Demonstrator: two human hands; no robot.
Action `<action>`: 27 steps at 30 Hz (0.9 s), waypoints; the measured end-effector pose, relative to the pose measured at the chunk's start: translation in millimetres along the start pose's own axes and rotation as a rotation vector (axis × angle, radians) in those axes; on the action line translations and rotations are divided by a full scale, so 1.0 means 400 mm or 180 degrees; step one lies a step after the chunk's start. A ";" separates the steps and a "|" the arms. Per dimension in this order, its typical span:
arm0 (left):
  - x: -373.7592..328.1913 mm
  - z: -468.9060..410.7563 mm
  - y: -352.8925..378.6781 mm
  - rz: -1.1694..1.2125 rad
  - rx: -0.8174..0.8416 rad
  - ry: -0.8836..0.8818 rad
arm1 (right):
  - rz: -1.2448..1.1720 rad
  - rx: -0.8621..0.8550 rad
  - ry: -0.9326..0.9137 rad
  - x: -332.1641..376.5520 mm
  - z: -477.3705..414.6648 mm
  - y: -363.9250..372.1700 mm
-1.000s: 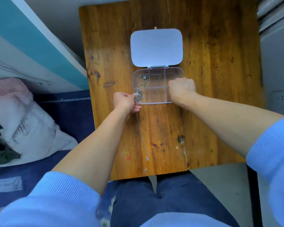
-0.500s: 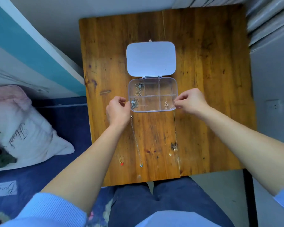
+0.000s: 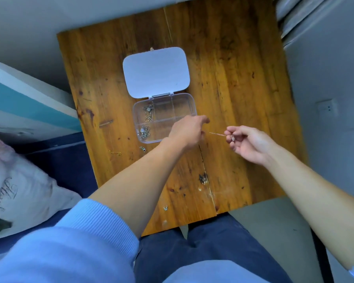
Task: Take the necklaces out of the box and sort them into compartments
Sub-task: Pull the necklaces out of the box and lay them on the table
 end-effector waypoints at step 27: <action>0.217 0.251 -0.159 0.2453 -0.0232 -0.1477 | 0.3412 -0.0143 -0.0723 -0.180 0.092 0.119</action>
Point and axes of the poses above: each hand's wrist, its own z-axis away from the middle knuckle, its own y-axis out of the palm, x = y × z, the point moved 6 cm from there along -z, towards the middle knuckle, and after that the axes turned 14 degrees about z, right-handed, at the moved point
